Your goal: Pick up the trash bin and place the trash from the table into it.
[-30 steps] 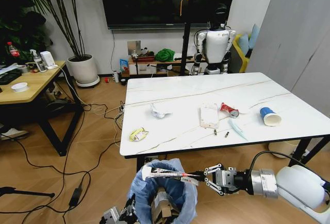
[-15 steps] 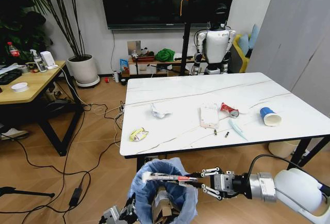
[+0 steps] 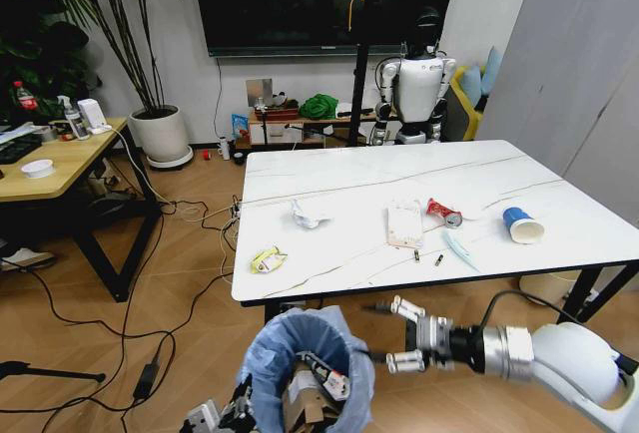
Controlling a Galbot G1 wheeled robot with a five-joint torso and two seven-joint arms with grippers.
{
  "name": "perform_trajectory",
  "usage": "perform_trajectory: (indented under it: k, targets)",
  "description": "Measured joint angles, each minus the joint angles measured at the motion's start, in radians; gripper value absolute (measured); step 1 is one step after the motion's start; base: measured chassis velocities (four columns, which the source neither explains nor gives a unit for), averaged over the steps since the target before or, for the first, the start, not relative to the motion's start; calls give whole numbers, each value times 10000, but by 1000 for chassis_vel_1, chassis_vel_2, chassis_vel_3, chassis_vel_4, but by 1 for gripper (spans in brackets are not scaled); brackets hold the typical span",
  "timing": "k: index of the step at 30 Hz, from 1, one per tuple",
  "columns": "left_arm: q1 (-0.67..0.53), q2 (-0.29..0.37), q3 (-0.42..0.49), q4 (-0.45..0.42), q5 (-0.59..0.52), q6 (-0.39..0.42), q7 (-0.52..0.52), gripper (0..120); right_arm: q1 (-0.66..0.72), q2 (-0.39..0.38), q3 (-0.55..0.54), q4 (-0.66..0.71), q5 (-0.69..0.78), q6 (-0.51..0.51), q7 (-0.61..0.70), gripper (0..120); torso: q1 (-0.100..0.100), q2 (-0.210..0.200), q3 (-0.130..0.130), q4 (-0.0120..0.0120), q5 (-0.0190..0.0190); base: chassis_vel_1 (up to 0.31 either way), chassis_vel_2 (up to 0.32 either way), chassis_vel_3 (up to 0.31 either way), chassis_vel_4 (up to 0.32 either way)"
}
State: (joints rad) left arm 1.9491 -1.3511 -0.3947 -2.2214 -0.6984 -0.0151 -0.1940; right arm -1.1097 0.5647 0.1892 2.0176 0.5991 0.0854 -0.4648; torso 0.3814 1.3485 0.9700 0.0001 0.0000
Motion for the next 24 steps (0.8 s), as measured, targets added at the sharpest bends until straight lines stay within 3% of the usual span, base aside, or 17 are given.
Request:
perform_trajectory:
  k: [5,13,16,24]
  targets:
    - [28,137,-145,-91,-181,93,-70,0,912,797,-702,-913,864,-700,1822,100,0,0,0,-4,-7,0,0,0,0]
    - [232,-157,-276,-140,-10,89,-47,0,2661,1934,-2418,-1839,1318,-1272,3178,100,1,-3,1,1,-2,0,0,0,0]
    - [470,-345,-405,-214,164,39,14,0,3922,2718,-3605,-2395,1562,-1450,4001,100,1,-2,1,2,-4,0,0,0,0]
    - [819,-576,-660,-422,401,-43,98,0,4976,3460,-4798,-3191,1895,-1733,4347,100,1,-2,1,0,-2,0,0,0,0]
